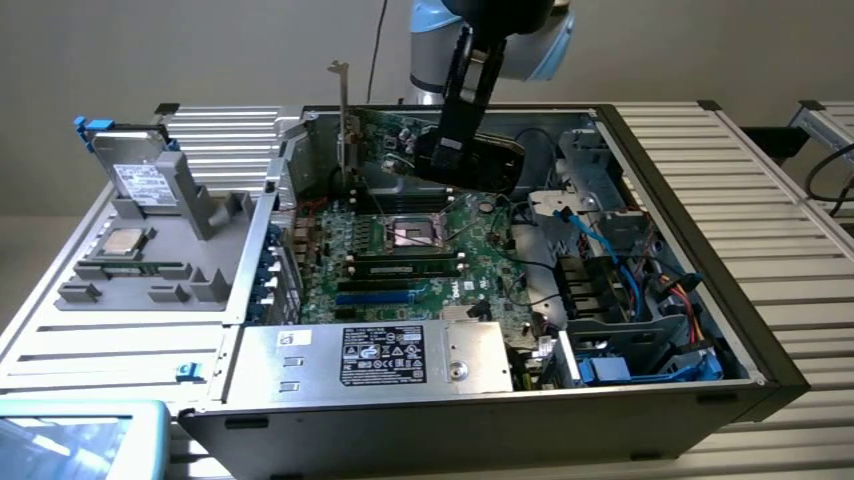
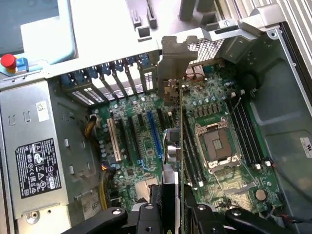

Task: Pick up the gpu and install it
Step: 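Insert the gpu into the slot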

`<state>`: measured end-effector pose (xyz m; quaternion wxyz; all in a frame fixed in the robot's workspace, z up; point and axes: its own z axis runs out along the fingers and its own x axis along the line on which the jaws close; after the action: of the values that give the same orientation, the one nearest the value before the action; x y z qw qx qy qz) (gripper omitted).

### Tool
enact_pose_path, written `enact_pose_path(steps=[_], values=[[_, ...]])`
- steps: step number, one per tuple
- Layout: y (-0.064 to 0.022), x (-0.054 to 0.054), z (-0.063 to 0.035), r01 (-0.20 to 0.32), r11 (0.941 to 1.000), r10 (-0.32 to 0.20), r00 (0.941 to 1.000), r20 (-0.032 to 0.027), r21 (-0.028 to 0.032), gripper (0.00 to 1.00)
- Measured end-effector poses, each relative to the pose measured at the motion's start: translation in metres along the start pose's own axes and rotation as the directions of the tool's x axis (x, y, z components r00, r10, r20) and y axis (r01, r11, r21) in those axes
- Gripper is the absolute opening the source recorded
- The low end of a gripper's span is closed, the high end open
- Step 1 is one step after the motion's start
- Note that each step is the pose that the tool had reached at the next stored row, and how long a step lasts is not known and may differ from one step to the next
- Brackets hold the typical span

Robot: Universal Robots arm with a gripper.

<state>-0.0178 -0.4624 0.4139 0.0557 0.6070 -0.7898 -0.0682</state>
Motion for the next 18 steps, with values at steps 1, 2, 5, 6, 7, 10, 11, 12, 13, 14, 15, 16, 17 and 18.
enact_pose_path(steps=[1,2,5,6,7,10,11,12,13,14,15,16,17,18], values=[[-0.0001,0.0,0.0005,0.018,0.9998,-0.018,0.9998,-0.0028,0.0034,0.28],[-0.0002,0.0,0.001,0.034,0.9994,-0.034,0.9994,-0.0054,0.0072,0.28],[-0.0005,-0.0001,0.0023,0.079,0.9966,-0.079,0.9968,-0.0109,0.0249,0.28],[-0.0004,-0.0002,0.0024,0.088,0.9955,-0.088,0.9961,-0.0118,0.035,0.28],[-0.0004,-0.0004,0.0025,0.092,0.995,-0.092,0.9957,-0.0126,0.0373,0.28],[-0.0004,-0.0003,0.0025,0.092,0.995,-0.092,0.9957,-0.0127,0.0373,0.28],[-0.0003,-0.0007,0.0025,0.093,0.995,-0.092,0.9957,-0.013,0.0375,0.28],[0.0002,-0.0022,0.0028,0.096,0.9947,-0.095,0.9953,-0.0145,0.0384,0.28],[0.0004,-0.0033,0.003,0.104,0.9937,-0.104,0.9945,-0.0161,0.0409,0.28],[0.0005,-0.0042,0.0035,0.114,0.9925,-0.113,0.9935,-0.0171,0.0451,0.28],[0.0007,-0.0053,0.004,0.122,0.9913,-0.121,0.9925,-0.018,0.0504,0.28],[0.0009,-0.0063,0.0045,0.13,0.9899,-0.129,0.9914,-0.0192,0.0555,0.28],[0.0011,-0.0076,0.0054,0.139,0.9885,-0.138,0.9903,-0.0206,0.0608,0.28],[0.0012,-0.0089,0.0062,0.146,0.9872,-0.144,0.9893,-0.0222,0.0654,0.28]])
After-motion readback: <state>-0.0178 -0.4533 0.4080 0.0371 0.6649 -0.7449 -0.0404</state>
